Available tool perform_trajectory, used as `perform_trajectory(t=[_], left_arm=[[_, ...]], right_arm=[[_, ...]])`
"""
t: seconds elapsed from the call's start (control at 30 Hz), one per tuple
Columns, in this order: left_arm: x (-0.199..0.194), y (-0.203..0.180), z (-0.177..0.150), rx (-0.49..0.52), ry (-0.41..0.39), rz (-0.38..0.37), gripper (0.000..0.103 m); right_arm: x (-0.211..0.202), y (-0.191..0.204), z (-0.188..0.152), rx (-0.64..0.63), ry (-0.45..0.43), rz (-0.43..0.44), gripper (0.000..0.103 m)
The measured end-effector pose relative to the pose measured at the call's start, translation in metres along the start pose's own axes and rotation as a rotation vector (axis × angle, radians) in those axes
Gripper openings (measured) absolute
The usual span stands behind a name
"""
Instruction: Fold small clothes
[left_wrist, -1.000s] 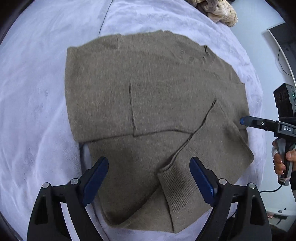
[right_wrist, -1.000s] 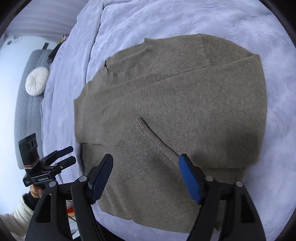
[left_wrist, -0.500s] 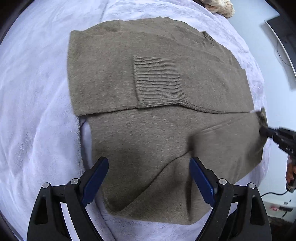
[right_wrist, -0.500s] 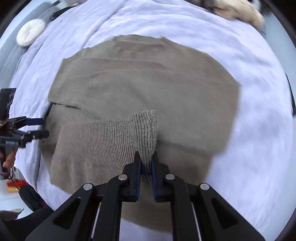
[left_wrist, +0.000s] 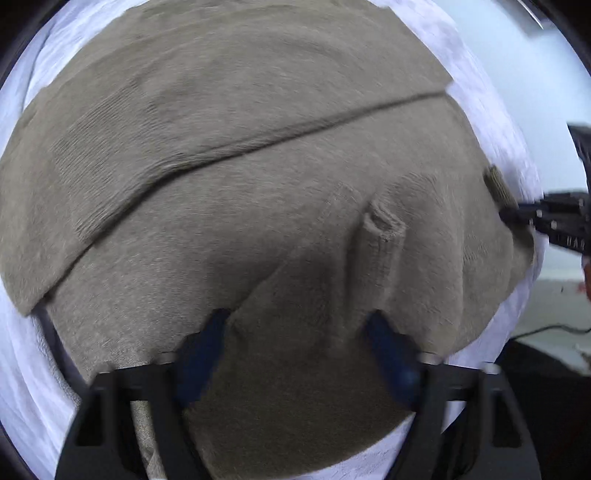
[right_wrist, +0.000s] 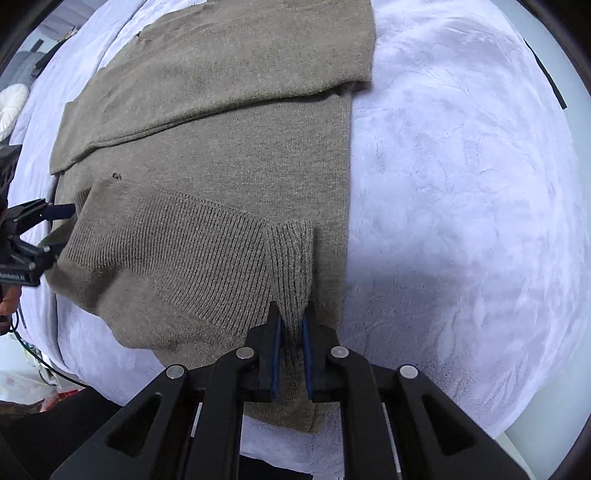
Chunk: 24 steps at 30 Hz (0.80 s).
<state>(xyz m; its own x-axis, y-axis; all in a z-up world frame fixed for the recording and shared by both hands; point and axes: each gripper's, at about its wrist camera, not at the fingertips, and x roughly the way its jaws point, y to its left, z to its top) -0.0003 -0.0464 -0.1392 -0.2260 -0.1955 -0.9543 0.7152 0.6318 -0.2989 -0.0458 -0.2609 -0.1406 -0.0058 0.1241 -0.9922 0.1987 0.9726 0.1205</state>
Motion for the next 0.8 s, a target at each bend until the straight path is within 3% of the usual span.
perform_trajectory(t=[0.03,0.07,0.3,0.5,0.8], left_arm=[[0.0,-0.003,0.0,0.012,0.004,-0.021,0.024],[-0.002,-0.003,-0.001,0.003,0.005,-0.043,0.016],[-0.043,0.031,-0.023,-0.229,-0.158,-0.128,0.015],[-0.086,0.059,-0.04,-0.35,-0.319,-0.095,0.014],[-0.161,0.084,-0.022,-0.41,-0.573,0.004,0.014]], right_arm=[[0.001,-0.002,-0.001,0.01,0.002,0.008,0.011],[0.002,-0.005,-0.002,0.025,0.004,0.017,0.011],[-0.009,0.0,0.0,-0.005,-0.031,-0.002,0.011],[-0.018,0.004,0.003,0.009,-0.073,-0.012,0.011],[-0.109,0.033,0.066,-0.142,-0.378,-0.106,0.011]])
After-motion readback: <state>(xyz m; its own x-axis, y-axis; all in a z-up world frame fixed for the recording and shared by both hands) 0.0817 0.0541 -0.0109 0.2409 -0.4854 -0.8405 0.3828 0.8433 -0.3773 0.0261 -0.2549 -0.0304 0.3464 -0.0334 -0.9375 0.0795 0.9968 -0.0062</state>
